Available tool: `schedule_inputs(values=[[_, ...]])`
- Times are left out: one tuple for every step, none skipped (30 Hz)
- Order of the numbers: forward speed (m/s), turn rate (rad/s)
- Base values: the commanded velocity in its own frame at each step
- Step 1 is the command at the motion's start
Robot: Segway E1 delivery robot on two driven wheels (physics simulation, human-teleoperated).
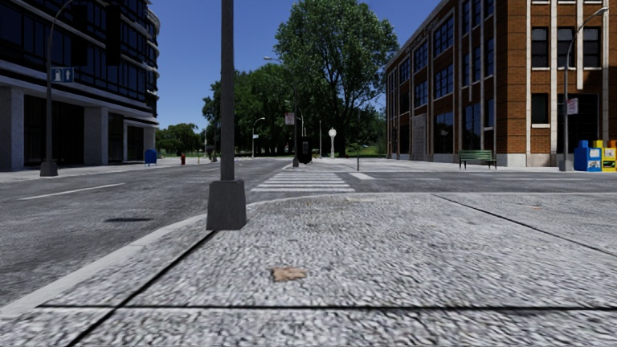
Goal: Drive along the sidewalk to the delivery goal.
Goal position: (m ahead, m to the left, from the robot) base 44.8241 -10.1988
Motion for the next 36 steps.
schedule_inputs(values=[[2.00,0.00],[2.00,0.00],[2.00,0.00],[2.00,0.00],[2.00,0.00],[2.00,0.00],[2.00,0.00],[2.00,-0.02],[2.00,-0.03],[2.00,-0.05],[2.00,-0.07],[2.00,-0.08],[2.00,-0.09],[2.00,-0.09],[2.00,-0.09],[2.00,-0.09],[2.00,-0.09],[2.00,-0.09],[2.00,-0.09],[2.00,-0.09],[2.00,-0.09],[2.00,-0.09],[2.00,-0.06],[2.00,0.00],[2.00,0.00],[2.00,0.00],[2.00,0.00],[2.00,0.00],[2.00,0.00],[2.00,0.00],[2.00,0.00],[2.00,0.00],[2.00,0.00],[2.00,0.00],[2.00,0.00],[2.00,0.00]])
